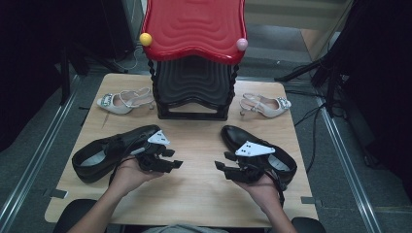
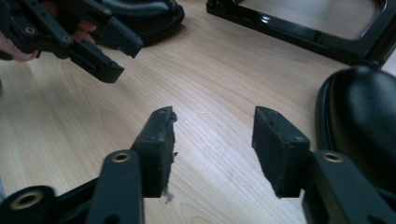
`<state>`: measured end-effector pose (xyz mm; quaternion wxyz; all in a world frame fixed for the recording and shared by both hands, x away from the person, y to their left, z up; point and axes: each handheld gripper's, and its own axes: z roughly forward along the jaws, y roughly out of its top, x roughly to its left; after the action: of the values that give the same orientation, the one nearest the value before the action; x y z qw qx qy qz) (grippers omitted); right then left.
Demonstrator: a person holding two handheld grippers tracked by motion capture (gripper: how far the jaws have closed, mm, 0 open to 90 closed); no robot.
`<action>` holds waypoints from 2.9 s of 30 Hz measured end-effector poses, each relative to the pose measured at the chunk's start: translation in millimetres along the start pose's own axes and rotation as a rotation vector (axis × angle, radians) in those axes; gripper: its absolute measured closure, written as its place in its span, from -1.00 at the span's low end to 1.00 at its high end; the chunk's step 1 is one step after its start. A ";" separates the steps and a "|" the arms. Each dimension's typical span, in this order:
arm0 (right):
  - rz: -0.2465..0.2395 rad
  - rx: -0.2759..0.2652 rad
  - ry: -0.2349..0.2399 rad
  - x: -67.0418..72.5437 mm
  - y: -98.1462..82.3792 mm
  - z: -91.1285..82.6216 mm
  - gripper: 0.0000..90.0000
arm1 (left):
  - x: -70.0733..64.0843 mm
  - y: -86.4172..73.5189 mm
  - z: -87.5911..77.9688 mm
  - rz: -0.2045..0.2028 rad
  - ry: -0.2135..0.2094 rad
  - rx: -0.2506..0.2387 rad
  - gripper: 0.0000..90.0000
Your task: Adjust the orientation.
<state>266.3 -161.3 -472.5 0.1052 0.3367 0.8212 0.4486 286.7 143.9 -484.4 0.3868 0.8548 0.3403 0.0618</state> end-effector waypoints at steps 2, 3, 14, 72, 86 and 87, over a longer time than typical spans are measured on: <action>0.003 0.004 -0.010 2.1 -2.0 2.7 0.14 | -1.3 -2.1 -3.2 0.040 -0.003 -0.082 -0.01; 0.024 0.001 -0.005 2.1 -3.2 3.9 0.17 | -1.0 -3.0 -4.2 0.040 -0.011 -0.105 0.00; 0.009 0.100 0.032 6.9 -0.1 11.9 -0.09 | 0.7 3.9 -6.5 0.012 -0.114 -0.028 -0.50; 0.014 0.101 0.191 1.9 16.4 24.8 0.28 | 25.7 -8.0 -96.3 -0.021 0.095 0.008 -0.03; 0.022 0.145 0.196 0.3 15.6 33.1 0.23 | 66.7 0.6 -131.8 -0.083 0.207 0.040 -0.04; 0.021 0.147 0.195 0.5 15.5 33.3 0.23 | 71.8 -1.0 -135.6 -0.107 0.183 0.030 -0.04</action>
<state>288.9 -133.1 -479.1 -0.0049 0.3069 0.8547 0.4187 290.7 273.5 -402.4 0.3440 0.8318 0.4204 0.1139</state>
